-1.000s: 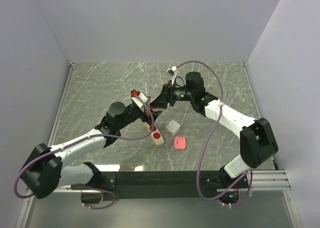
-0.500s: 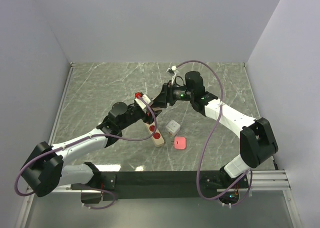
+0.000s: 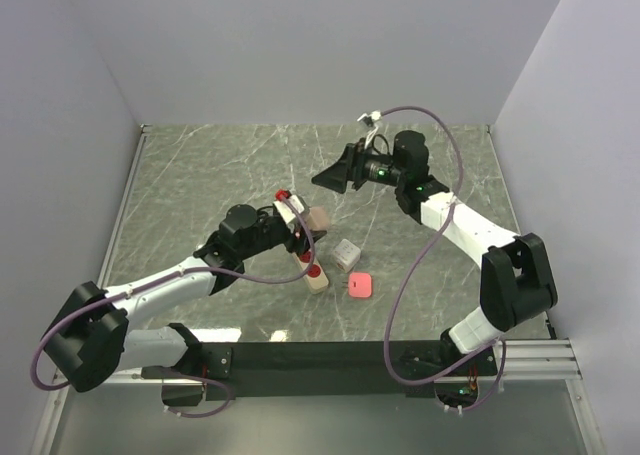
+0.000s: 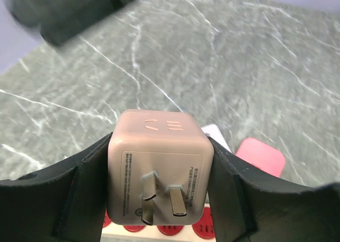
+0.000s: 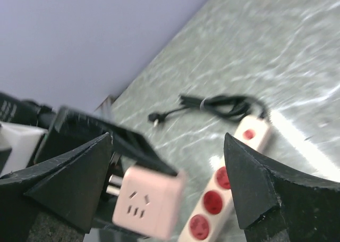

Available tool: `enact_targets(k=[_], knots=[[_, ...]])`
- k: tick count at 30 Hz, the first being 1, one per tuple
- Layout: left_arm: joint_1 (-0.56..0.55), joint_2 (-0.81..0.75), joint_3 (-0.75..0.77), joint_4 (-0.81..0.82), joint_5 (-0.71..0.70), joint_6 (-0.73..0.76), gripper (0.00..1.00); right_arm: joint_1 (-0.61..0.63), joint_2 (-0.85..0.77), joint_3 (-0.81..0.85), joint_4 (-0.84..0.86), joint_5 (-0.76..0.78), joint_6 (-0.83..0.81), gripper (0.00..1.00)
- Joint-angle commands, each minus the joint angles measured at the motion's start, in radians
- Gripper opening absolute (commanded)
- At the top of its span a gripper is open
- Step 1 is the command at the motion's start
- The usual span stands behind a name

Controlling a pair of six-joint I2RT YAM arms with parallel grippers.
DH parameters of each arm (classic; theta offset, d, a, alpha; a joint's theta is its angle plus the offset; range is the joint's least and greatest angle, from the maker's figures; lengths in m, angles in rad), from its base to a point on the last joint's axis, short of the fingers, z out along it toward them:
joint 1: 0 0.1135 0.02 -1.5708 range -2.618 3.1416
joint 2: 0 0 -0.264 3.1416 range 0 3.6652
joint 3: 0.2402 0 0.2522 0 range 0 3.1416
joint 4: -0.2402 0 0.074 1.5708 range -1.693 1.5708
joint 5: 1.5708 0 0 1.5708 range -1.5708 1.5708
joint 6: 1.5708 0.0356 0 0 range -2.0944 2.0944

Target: Insert the plug

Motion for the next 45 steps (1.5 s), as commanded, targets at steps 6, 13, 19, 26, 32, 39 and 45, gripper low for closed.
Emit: enact_targets(k=[6,13,19,26,32,39,45], knots=[[0.012,0.017,0.041,-0.018,0.069,-0.077,0.00,-0.048,-0.106,-0.024,0.120,0.127,-0.144,0.94],[0.211,0.054,0.109,0.110,0.357,-0.529,0.00,-0.039,-0.379,-0.342,0.315,0.206,-0.388,0.96],[0.270,0.094,0.123,0.313,0.494,-0.931,0.00,0.088,-0.479,-0.533,0.453,0.316,-0.612,0.99],[0.270,0.147,0.083,0.647,0.561,-1.209,0.00,0.168,-0.478,-0.638,0.631,0.403,-0.715,1.00],[0.267,0.161,0.063,0.763,0.587,-1.341,0.00,0.193,-0.536,-0.705,0.737,0.411,-0.780,1.00],[0.253,0.209,0.037,0.968,0.615,-1.492,0.00,0.242,-0.562,-0.702,0.768,0.336,-0.830,1.00],[0.242,0.279,0.044,1.177,0.638,-1.645,0.01,0.288,-0.571,-0.643,0.677,0.255,-0.885,0.99]])
